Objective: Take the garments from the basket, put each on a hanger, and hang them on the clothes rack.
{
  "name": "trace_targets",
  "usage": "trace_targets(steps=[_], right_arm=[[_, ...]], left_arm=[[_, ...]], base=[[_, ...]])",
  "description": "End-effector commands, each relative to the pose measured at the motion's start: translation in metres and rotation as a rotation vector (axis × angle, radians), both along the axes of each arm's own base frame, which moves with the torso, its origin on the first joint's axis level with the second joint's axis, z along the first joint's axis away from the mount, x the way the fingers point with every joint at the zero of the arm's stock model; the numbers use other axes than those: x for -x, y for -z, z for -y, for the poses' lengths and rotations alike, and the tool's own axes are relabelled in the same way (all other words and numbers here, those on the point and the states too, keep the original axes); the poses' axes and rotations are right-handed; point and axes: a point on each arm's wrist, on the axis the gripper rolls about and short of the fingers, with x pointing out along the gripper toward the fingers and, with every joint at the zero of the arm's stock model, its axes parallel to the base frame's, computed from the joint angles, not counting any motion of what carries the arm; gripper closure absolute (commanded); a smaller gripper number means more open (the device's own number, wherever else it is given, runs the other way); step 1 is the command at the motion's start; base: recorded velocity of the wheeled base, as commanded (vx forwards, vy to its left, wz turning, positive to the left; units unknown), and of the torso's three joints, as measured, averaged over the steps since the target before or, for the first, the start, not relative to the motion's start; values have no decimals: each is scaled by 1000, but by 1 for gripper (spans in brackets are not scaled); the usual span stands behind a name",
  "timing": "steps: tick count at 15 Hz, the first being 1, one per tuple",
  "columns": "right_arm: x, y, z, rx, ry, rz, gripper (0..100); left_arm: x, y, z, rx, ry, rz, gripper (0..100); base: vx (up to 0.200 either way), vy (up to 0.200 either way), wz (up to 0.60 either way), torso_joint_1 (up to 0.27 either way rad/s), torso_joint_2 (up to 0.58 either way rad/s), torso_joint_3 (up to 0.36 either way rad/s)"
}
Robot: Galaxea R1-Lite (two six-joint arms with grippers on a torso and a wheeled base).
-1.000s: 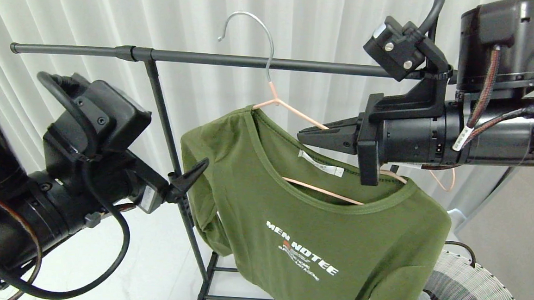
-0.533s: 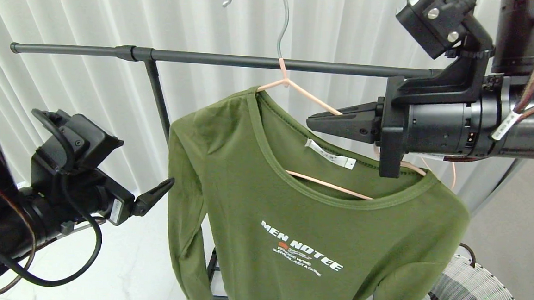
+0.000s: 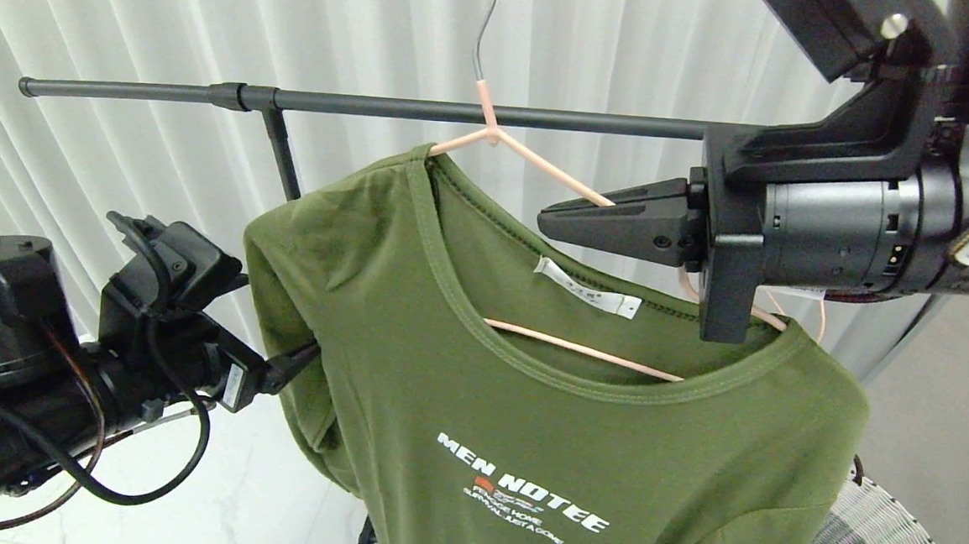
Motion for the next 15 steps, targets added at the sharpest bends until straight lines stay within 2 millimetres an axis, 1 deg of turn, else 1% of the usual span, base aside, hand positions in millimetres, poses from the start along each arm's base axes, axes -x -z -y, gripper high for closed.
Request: trace_targets(steps=[1,5,7,9,12,13,15], right_arm=[[1,-1,0,-2,-5,2,100],[2,-2,2,-7,0,5,100],[0,-2,7,-7,25,3,100],[-1,-1,11,-4,40,1,100],[-1,-2,13,-9,45,5,100],[-2,-2,12,-8,46,5,100],[-2,-1,13,-7,50,2,100]], left_arm=[[-4,3,1,9,-3,-11,100],[-10,7,-4,10,-30,-6,100],[-13,11,-24,7,-121,-13,100],[-7,18,-39,-4,-186,-30,100],[0,27,-39,-15,-188,-11,100],[1,27,-38,-26,-182,-2,0],[1,26,-38,-35,-179,7,0]], base=[[0,0,0,0,0,0],[0,0,0,0,0,0],[0,0,0,0,0,0],[0,0,0,0,0,0],[0,0,0,0,0,0],[0,0,0,0,0,0],[0,0,0,0,0,0]])
